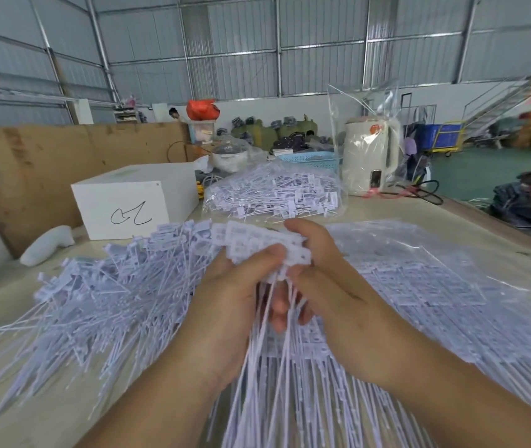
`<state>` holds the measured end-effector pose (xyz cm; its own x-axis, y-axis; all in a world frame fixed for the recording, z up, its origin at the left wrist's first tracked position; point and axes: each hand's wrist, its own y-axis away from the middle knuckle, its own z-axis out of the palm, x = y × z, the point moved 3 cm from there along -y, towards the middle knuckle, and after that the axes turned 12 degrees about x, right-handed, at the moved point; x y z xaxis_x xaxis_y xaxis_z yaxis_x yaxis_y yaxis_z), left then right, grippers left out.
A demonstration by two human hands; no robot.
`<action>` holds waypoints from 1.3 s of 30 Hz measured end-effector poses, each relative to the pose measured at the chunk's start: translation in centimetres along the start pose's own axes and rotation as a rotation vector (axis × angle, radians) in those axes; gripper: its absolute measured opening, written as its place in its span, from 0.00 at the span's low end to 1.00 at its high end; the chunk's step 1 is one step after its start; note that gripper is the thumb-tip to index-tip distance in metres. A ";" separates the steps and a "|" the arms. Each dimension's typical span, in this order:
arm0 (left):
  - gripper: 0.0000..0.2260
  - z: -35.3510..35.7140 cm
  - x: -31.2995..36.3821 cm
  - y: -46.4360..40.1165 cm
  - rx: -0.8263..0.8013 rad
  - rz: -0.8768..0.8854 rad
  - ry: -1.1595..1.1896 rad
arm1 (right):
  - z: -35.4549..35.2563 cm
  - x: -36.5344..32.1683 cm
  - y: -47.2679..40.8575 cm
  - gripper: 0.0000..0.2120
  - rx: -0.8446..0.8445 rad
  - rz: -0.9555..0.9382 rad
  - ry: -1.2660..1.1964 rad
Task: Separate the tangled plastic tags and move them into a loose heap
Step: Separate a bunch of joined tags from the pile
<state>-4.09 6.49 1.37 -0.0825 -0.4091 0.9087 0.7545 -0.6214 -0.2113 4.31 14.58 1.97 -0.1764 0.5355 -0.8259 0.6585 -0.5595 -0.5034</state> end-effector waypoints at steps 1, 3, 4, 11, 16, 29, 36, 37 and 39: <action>0.16 -0.4 0.3 -0.2 0.080 0.019 0.040 | 0.2 0.2 0.6 0.20 -0.074 0.006 0.022; 0.25 -1.4 0.9 -0.7 0.203 0.025 0.151 | 0.5 0.6 1.4 0.27 -0.144 0.064 0.064; 0.27 -1.8 1.1 -0.8 0.234 0.021 0.195 | 0.9 0.9 1.7 0.31 -0.184 0.075 0.076; 0.24 -1.9 0.6 -0.7 0.317 0.085 0.082 | 3.4 1.6 2.5 0.22 -0.301 0.206 -0.230; 0.14 -1.6 0.3 -1.3 0.203 0.109 -0.075 | 2.8 1.1 2.2 0.12 -0.328 0.208 -0.108; 0.03 -3.1 0.8 -2.8 0.227 0.235 -0.323 | 0.9 1.4 1.2 0.05 -0.260 0.112 0.253; 0.20 -7.5 2.1 -5.6 0.401 0.302 -0.736 | -1.2 3.2 -0.2 0.09 -0.151 0.105 0.583; 0.22 -7.9 2.3 -5.7 0.425 0.320 -0.774 | -1.2 3.2 -0.2 0.09 -0.138 0.088 0.587; 0.26 -8.5 2.8 -5.8 0.474 0.363 -0.841 | -1.3 3.2 -0.4 0.10 -0.102 0.048 0.578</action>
<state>-14.27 3.28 2.08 0.5461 0.1937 0.8150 0.8374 -0.1522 -0.5249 4.43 17.30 -0.19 0.2642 0.7851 -0.5602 0.7277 -0.5435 -0.4185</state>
